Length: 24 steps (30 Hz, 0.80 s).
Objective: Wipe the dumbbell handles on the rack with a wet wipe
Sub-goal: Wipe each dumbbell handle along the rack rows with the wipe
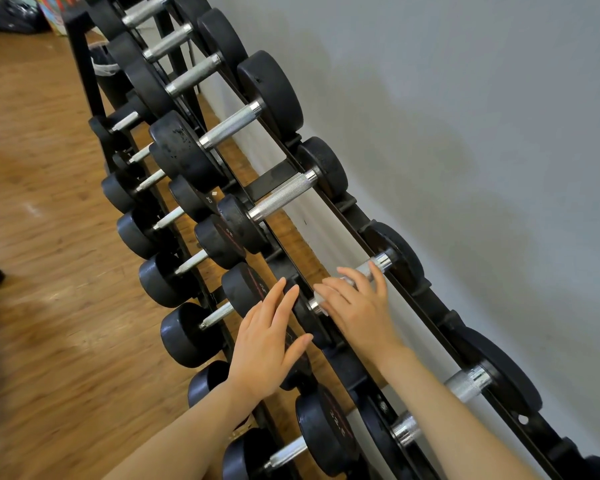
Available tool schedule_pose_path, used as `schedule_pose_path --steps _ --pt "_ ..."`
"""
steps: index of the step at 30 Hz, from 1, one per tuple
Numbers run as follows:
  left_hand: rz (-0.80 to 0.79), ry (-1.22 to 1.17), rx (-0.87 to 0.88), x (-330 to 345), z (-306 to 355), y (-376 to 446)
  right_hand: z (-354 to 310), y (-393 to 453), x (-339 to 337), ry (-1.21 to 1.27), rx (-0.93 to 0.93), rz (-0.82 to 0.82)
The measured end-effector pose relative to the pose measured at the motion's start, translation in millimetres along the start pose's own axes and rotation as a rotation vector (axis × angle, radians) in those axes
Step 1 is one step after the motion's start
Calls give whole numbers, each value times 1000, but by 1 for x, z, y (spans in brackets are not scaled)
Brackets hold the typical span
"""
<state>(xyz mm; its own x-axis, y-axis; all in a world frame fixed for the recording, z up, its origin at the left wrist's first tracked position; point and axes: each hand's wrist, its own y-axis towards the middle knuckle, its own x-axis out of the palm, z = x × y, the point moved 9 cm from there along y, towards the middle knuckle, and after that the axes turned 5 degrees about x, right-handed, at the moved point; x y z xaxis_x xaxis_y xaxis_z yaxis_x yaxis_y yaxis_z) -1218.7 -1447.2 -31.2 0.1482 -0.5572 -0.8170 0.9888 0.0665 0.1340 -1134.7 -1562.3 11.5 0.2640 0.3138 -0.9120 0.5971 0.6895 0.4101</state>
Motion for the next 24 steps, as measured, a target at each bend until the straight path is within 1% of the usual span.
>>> schedule_pose_path --steps 5,6,9,10,11,13,14,15,18,19,20,23,24 --pt "-2 -8 -10 1 0 1 -16 -11 4 28 -70 2" --pt "-5 -10 -11 1 -1 1 -10 -9 1 18 -40 17" --pt "-5 -9 -15 2 -2 1 16 -8 -4 26 159 64" --pt "-4 -10 -16 2 -1 1 16 -10 -4 45 178 66" --pt "-3 -14 -16 2 -1 1 10 -12 -1 71 157 51" --pt "3 -27 -17 1 -1 1 -7 -16 4 99 58 10" --pt "5 -31 -16 1 -1 1 -10 -17 4 87 31 10" --pt "3 -30 -16 1 -1 1 -7 -16 1 70 43 21" --pt "0 -18 -13 2 -1 1 15 -16 -9 63 217 101" --pt "-1 -15 -16 2 -1 1 15 -16 -9 79 243 108" --pt "-5 -14 -21 2 -1 1 10 -17 -6 96 232 106" --pt "-6 -29 -27 1 0 1 -11 -19 -1 109 116 91" --pt "-5 -34 -26 1 1 1 -10 -19 -4 110 116 100"
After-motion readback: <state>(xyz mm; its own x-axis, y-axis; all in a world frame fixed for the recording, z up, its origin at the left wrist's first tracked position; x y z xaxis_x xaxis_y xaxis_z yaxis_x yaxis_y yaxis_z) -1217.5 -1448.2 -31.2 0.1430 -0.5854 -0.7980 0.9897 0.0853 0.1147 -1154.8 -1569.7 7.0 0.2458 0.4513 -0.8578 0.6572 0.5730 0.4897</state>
